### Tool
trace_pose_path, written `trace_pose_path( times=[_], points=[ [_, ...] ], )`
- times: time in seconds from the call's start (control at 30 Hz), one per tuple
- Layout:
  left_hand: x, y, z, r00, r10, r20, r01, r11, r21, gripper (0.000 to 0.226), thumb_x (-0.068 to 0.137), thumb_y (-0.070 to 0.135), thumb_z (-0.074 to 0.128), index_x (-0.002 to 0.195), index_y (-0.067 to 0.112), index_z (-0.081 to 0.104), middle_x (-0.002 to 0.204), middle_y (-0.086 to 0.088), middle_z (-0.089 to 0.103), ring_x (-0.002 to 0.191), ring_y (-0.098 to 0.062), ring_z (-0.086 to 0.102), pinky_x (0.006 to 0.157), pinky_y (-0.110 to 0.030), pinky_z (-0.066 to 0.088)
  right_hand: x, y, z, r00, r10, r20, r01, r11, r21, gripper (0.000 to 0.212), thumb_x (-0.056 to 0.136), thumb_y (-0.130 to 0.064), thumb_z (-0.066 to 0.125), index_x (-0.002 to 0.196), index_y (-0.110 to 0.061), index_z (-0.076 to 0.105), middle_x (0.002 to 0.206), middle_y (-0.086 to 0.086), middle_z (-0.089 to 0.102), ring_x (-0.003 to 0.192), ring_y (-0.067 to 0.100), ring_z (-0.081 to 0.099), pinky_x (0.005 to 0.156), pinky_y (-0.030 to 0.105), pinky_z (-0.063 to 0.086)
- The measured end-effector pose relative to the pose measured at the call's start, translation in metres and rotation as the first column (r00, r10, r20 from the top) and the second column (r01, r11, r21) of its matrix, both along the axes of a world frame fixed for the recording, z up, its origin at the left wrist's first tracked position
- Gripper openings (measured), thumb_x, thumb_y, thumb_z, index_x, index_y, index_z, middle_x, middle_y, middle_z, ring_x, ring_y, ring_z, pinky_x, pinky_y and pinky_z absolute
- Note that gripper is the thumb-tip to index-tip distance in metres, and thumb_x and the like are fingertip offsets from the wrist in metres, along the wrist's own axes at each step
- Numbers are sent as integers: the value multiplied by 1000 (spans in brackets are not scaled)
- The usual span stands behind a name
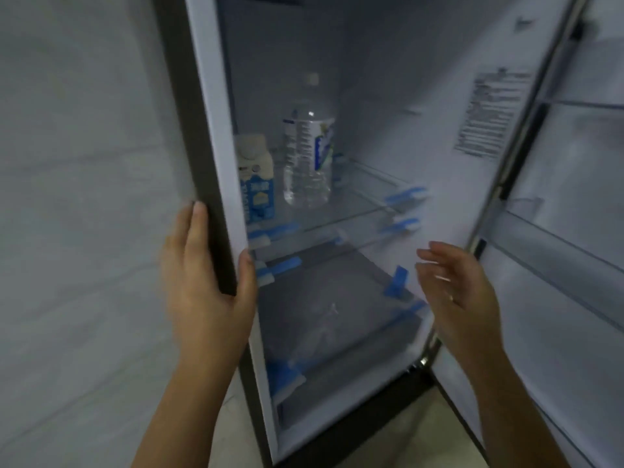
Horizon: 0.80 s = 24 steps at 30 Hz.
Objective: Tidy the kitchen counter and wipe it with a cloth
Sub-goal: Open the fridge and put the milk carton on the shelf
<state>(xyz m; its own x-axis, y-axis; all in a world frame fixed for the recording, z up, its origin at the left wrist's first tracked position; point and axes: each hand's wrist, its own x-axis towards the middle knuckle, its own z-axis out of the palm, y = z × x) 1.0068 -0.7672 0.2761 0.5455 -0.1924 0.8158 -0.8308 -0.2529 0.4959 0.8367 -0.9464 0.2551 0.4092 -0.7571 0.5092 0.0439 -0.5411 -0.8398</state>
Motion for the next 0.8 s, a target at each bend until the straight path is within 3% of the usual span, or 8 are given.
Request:
trace_pose_path(
  times=[0.07, 0.17, 0.27, 0.37, 0.43, 0.53, 0.67, 0.8],
  points=[
    [-16, -5, -12, 999, -19, 45, 21, 998, -62, 54, 83, 15, 53, 132, 2, 35, 136, -32, 38, 127, -30, 31, 110, -26, 23, -54, 18, -5, 988, -146, -52, 144, 989, -29, 25, 73, -45, 54, 98, -43, 53, 96, -31, 65, 90, -3, 62, 80, 9, 48],
    [-70, -17, -31, 972, -222, 82, 224, 974, -23, 43, 83, 13, 50, 123, 3, 43, 129, -32, 45, 121, -31, 35, 103, -33, 30, -143, 55, -11, 900, -429, -83, 420, 901, -105, 27, 85, -21, 60, 95, -44, 52, 96, -34, 63, 91, -5, 60, 82, 9, 47],
    [-92, -33, -52, 862, -434, -261, 455, 890, 24, 37, 82, 18, 50, 116, 3, 53, 116, -18, 57, 105, -23, 49, 97, -33, 37, -167, 71, -7, 845, -503, -182, 474, 862, -180, 30, 87, -20, 58, 99, -45, 49, 100, -27, 60, 97, -5, 57, 85, 11, 45],
    [-134, -39, -75, 565, -501, -656, 691, 722, 43, 28, 87, 10, 54, 116, 11, 54, 105, -1, 56, 97, -22, 57, 88, -40, 47, -226, 102, 0, 698, -707, -115, 648, 692, -318, 21, 84, -30, 51, 104, -35, 52, 102, -11, 52, 91, 2, 54, 82, 5, 41],
    [-167, -34, -88, 453, -484, -749, 802, 589, 105, 23, 89, 13, 52, 109, 24, 54, 95, 10, 54, 91, -15, 57, 84, -35, 46, -273, 117, 2, 557, -830, -26, 760, 522, -387, 35, 82, -30, 47, 109, -10, 54, 101, -6, 49, 92, 18, 53, 82, 9, 39],
    [-208, -25, -100, 410, -501, -762, 848, 517, 116, 23, 87, 20, 51, 78, 41, 48, 82, 19, 53, 77, -6, 54, 67, -23, 42, -322, 118, 4, 417, -908, 25, 869, 391, -302, 50, 80, -26, 54, 122, 0, 45, 119, 19, 46, 108, 32, 50, 94, 34, 42],
    [-251, -11, -115, 389, -473, -791, 860, 494, 128, 15, 90, 11, 52, 90, 26, 55, 90, 7, 57, 75, 0, 51, 52, -7, 38, -362, 86, 1, 476, -873, -108, 874, 483, -54, 84, 80, -29, 67, 144, -6, 19, 147, 18, 24, 135, 28, 29, 111, 32, 25],
    [-278, 10, -125, 377, -475, -795, 872, 472, 132, 19, 89, 12, 53, 99, 28, 53, 92, 14, 55, 82, 7, 49, 58, -8, 36, -388, 49, -7, 721, -668, -183, 690, 669, 277, 99, 76, -41, 68, 147, -21, 2, 156, 5, 15, 142, 24, 20, 116, 44, 22]
  ],
)
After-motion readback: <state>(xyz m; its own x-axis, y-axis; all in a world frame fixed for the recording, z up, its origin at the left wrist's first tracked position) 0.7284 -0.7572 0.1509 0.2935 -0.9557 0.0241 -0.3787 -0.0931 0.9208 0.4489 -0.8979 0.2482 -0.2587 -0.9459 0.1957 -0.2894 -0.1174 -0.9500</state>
